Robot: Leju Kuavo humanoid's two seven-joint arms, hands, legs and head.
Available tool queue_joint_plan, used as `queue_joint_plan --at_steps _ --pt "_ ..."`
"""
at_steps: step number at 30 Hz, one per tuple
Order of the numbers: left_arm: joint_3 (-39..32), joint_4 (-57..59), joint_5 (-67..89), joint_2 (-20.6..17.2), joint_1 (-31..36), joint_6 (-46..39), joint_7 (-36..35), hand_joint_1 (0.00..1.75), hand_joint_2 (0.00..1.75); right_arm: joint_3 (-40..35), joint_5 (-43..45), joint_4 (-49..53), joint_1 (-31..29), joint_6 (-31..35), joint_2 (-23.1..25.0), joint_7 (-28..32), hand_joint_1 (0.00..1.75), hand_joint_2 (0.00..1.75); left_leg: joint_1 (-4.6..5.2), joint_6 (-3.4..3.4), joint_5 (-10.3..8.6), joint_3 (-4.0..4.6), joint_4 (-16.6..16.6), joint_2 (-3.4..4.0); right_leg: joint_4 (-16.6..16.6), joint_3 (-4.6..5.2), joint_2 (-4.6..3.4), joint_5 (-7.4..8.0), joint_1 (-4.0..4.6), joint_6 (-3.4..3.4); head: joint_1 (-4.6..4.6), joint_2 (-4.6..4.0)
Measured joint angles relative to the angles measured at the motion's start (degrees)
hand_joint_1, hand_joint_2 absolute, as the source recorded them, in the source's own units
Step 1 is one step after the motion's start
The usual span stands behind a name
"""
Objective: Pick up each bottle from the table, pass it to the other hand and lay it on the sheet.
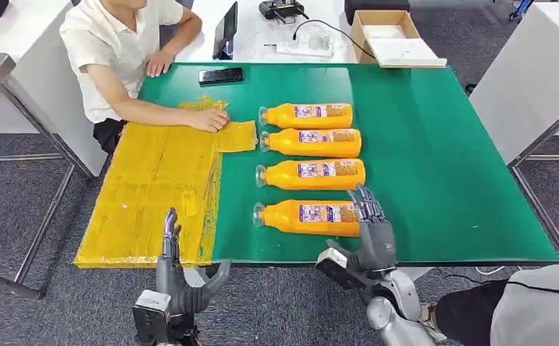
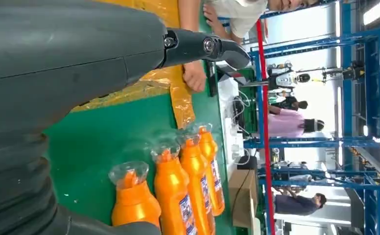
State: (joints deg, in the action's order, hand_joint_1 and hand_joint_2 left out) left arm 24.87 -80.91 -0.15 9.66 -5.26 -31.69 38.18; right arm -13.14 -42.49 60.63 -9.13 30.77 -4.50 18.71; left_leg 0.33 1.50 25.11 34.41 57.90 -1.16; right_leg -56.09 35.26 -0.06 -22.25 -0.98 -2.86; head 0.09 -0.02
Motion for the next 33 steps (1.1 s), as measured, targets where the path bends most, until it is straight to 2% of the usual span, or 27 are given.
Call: queue_joint_plan --at_steps 6,20,33 --pt "0.00 0.00 -0.26 0.35 0.39 1.05 0.00 0.00 1.75 -0.13 -4.51 -2.45 -2.30 -1.45 -1.31 -3.39 0.00 1.75 -0.01 -0.01 0.01 0.02 0.00 0.00 0.00 0.01 0.00 0.00 0.01 0.00 0.02 0.02" --pt "0.72 0.02 0.00 1.25 1.57 3.65 0.00 0.00 1.75 -4.08 -8.63 -14.64 -11.98 -12.83 -2.82 -6.84 0.00 1.75 -0.01 0.01 -0.02 0.02 0.01 -0.02 -0.01 0.00 0.00 0.01 0.01 0.00 0.00 0.02" --pt "0.96 0.02 0.00 1.25 1.62 3.85 0.00 0.00 1.75 -6.01 -8.90 -18.56 -14.68 -13.31 -2.82 -7.13 0.00 1.75 -0.01 0.01 -0.01 0.00 0.01 -0.01 0.00 -0.01 0.00 0.01 0.01 0.00 0.02 0.02"
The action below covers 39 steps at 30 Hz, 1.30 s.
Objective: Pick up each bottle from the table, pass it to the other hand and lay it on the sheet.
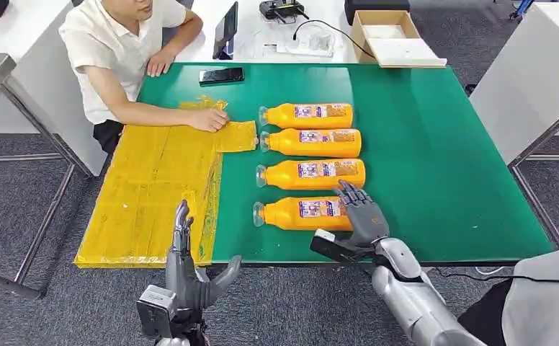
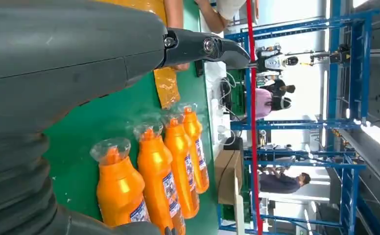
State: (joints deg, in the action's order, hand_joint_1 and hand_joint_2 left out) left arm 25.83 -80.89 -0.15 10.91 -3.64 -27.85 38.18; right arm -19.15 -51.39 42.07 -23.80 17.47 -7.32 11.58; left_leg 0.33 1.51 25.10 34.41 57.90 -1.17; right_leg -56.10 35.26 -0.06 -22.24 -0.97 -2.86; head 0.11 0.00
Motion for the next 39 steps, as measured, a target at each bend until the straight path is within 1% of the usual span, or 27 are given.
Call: queue_joint_plan --at_steps 2,13,14,15,16,17,21,24,31,39 --pt "0.00 0.00 0.00 0.00 0.00 0.11 0.00 0.00 1.75 -0.09 -0.11 -0.26 -0.15 -0.31 0.00 -0.07 0.00 1.75 0.00 0.00 0.00 0.00 0.00 0.00 0.00 0.00 0.00 0.00 0.00 0.00 0.00 0.00" --pt "0.50 -0.04 0.00 -0.04 0.00 2.58 -0.20 0.00 1.75 -4.15 -0.50 -4.02 -4.09 -7.04 0.07 -1.29 0.00 1.75 -0.01 -0.01 0.01 -0.21 0.00 0.17 0.01 -0.14 -0.04 0.01 0.01 0.01 0.00 0.00" --pt "0.48 -0.07 0.00 -0.07 -0.01 2.58 -0.22 0.00 1.75 -4.50 -0.50 -4.37 -4.56 -7.59 0.07 -1.66 0.07 1.75 0.00 -0.01 0.01 -0.25 0.00 0.19 0.01 -0.16 -0.05 0.01 0.01 0.01 -0.02 0.00" --pt "0.48 -0.13 -0.02 -0.07 -0.02 2.58 -0.22 0.00 1.75 -4.90 -0.50 -4.83 -5.09 -8.46 0.04 -2.21 0.82 1.75 -0.01 -0.01 0.01 -0.30 0.00 0.23 0.01 -0.20 -0.07 0.01 0.01 0.02 0.00 -0.02" --pt "0.48 -0.20 -0.02 -0.07 -0.01 2.62 -0.22 0.00 1.75 -5.29 -0.50 -5.25 -5.66 -9.47 0.04 -2.73 1.50 1.75 -0.01 -0.02 0.02 -0.36 0.00 0.28 0.01 -0.25 -0.13 0.02 0.01 0.02 0.00 0.00" --pt "0.48 -0.31 -0.02 -0.07 -0.01 2.73 -0.24 0.00 1.75 -5.81 -0.50 -5.85 -6.36 -10.90 0.04 -3.43 1.73 1.75 -0.01 -0.02 0.03 -0.44 0.00 0.32 0.02 -0.29 -0.23 0.02 0.01 0.03 -0.02 0.00" --pt "0.42 -0.33 -0.02 -0.07 0.27 3.24 -0.24 0.00 1.75 -7.74 0.55 -8.72 -9.93 -18.13 -0.13 -4.96 1.75 1.75 0.00 -0.07 0.13 -0.82 -0.01 0.63 0.06 -0.49 -0.57 0.06 0.02 0.09 0.00 0.00" --pt "0.39 -0.31 0.00 -0.04 0.74 3.34 -0.24 0.00 1.75 -8.83 1.90 -10.86 -12.04 -22.68 -0.55 -5.16 1.75 1.75 0.00 -0.01 0.07 -0.89 -0.01 0.60 0.07 -0.59 -0.57 0.08 0.01 0.10 0.00 -0.02" --pt "0.35 -0.31 0.07 -0.04 1.30 3.63 -0.24 0.00 1.75 -10.65 3.19 -13.99 -15.12 -27.43 -1.01 -5.88 1.75 1.75 0.01 0.05 0.00 -0.97 -0.01 0.53 0.06 -0.73 -0.56 0.13 0.01 0.03 -0.02 0.00" --pt "0.37 -0.31 0.11 -0.13 1.85 4.02 -0.24 0.00 1.75 -11.85 5.66 -15.41 -15.99 -29.64 -1.57 -5.16 1.75 1.75 0.00 0.07 0.05 -1.06 -0.01 0.50 0.14 -0.84 -0.56 0.07 0.01 -0.04 0.00 0.00"
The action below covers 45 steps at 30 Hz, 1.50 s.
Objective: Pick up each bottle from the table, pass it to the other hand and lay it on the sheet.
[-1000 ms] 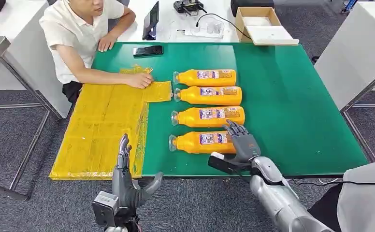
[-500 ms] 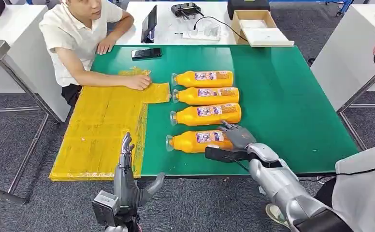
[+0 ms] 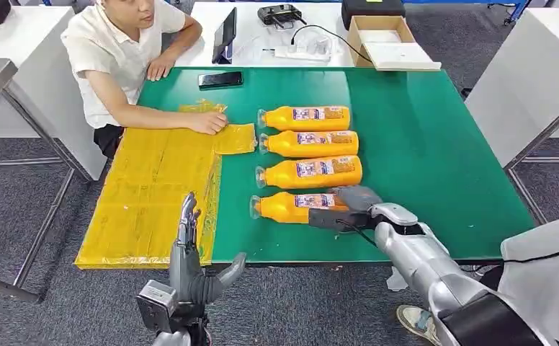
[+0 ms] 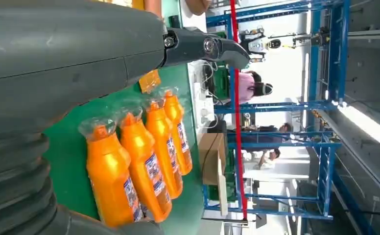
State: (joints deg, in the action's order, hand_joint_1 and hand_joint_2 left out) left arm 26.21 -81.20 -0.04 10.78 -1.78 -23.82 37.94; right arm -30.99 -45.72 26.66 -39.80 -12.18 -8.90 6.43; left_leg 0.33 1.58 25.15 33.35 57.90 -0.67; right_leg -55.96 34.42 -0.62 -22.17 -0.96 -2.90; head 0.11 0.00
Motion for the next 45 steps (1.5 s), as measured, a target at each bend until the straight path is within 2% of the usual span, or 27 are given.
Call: queue_joint_plan --at_steps 5,9,12,19,22,26,30,38,45 --pt "0.00 0.00 -0.02 -0.28 0.02 0.09 -0.02 0.00 1.75 0.00 4.18 -0.31 0.44 -0.30 -0.50 3.46 1.75 1.75 0.00 0.07 0.08 -0.18 0.00 0.02 0.05 -0.23 0.00 -0.02 0.00 -0.01 0.02 0.00" --pt "-0.17 -0.83 -0.13 -0.63 -0.65 -0.79 -0.09 0.00 1.75 0.89 12.41 0.92 2.55 1.62 -0.42 10.12 1.75 1.75 -0.01 0.01 0.17 -0.21 0.00 0.06 0.04 -0.30 -0.02 0.00 0.01 -0.02 0.00 0.00" --pt "-0.33 -1.47 -0.11 -0.96 -1.00 -0.85 -0.09 0.00 1.75 1.33 13.33 2.14 3.78 1.95 0.04 10.60 1.75 1.75 -0.02 -0.03 0.29 -0.36 0.00 0.31 0.05 -0.30 -0.29 0.01 0.03 -0.01 0.00 0.00" --pt "-0.39 -2.14 -1.38 -1.01 -1.26 -1.58 -0.26 0.00 1.75 2.12 16.11 4.37 5.67 3.11 0.13 11.85 1.75 1.75 -0.09 -0.03 0.27 -0.39 -0.01 0.30 0.04 -0.36 -0.28 0.00 0.12 0.00 0.00 -0.02" --pt "-1.18 -3.65 -6.69 -0.75 -2.58 -2.51 -2.05 0.00 1.75 4.04 21.40 9.53 10.16 8.40 0.94 14.18 1.75 1.75 -0.10 -0.03 0.27 -0.28 -0.01 0.28 0.03 -0.31 -0.27 -0.01 0.13 0.00 0.00 0.00" --pt "-2.89 -5.77 -17.30 -0.33 -4.40 -2.03 -6.49 0.00 1.75 7.28 27.43 22.64 19.73 15.33 2.91 13.99 1.75 1.75 -0.13 -0.04 0.24 0.25 -0.01 0.13 -0.02 0.16 -0.20 -0.02 0.14 -0.01 -0.02 0.00" --pt "-3.39 -6.38 -21.64 -0.48 -5.64 0.57 -8.39 0.00 1.75 9.79 29.84 33.08 25.13 19.15 4.11 14.43 1.75 1.75 -0.15 -0.03 0.19 0.59 -0.01 -0.01 -0.04 0.46 -0.03 -0.04 0.13 -0.01 -0.02 -0.02" --pt "0.88 -6.01 -18.34 -3.00 -5.87 9.82 -9.14 0.00 1.75 10.53 32.46 42.12 28.29 15.23 5.86 17.18 1.75 1.75 -0.03 0.00 0.23 0.74 -0.01 0.03 -0.01 0.61 -0.04 -0.06 0.01 -0.03 0.00 -0.02" --pt "3.98 -3.67 -14.95 -4.63 -4.32 17.62 -9.09 0.00 1.75 5.72 32.57 43.25 27.47 10.18 8.07 16.72 1.75 1.75 -0.07 -0.02 0.21 0.74 -0.01 0.05 -0.03 0.62 -0.04 -0.06 0.04 -0.02 0.00 0.00"
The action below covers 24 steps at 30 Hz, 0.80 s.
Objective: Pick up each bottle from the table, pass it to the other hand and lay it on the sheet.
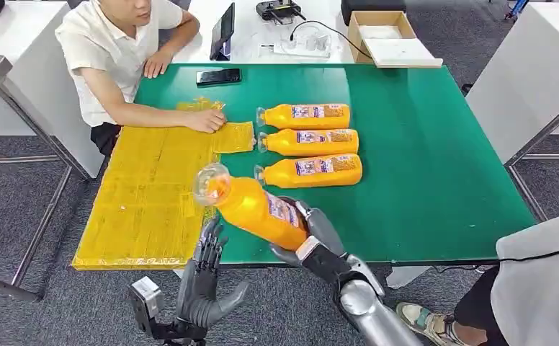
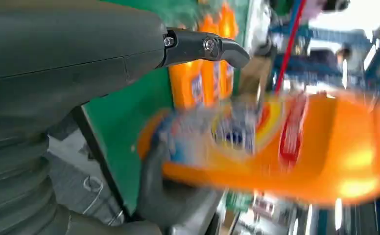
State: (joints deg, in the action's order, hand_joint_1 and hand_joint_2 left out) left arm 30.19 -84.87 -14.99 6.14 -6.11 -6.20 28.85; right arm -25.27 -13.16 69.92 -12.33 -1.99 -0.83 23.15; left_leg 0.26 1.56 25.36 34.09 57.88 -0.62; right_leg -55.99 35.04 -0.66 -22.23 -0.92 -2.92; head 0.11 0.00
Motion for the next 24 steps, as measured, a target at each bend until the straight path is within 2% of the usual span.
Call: queue_joint_plan --at_steps 4,14,18,24 --pt "0.50 0.41 1.09 -0.22 0.61 3.49 0.61 0.00 1.75 -4.12 0.50 -4.01 -2.01 -5.61 0.94 0.00 1.75 1.75 0.00 0.00 -0.01 0.00 0.00 -0.02 0.00 0.00 0.00 -0.01 0.00 0.01 0.00 0.00" --pt "-0.48 1.33 -1.63 -0.52 0.52 5.35 0.11 0.00 1.75 -8.52 -0.07 -10.57 -5.03 -7.41 2.62 0.68 1.75 1.75 0.01 0.00 0.00 0.03 0.00 0.03 0.01 0.05 0.00 0.00 -0.02 0.00 0.00 -0.02" --pt "-2.80 1.29 -5.34 0.66 0.76 2.75 -0.77 0.00 1.75 -12.29 -1.64 -12.33 -4.95 -8.35 3.89 0.74 1.75 1.75 -0.01 0.00 0.00 0.04 0.00 0.02 0.01 0.08 0.00 -0.01 0.03 0.01 0.00 -0.02" --pt "-4.57 1.05 -6.14 1.90 0.82 -1.69 -2.97 0.00 1.75 -16.24 -2.30 -13.51 -4.25 -5.79 4.57 0.42 1.75 1.75 -0.01 -0.01 -0.01 0.10 0.00 0.03 0.00 0.14 0.00 -0.01 0.02 0.02 0.00 0.00"
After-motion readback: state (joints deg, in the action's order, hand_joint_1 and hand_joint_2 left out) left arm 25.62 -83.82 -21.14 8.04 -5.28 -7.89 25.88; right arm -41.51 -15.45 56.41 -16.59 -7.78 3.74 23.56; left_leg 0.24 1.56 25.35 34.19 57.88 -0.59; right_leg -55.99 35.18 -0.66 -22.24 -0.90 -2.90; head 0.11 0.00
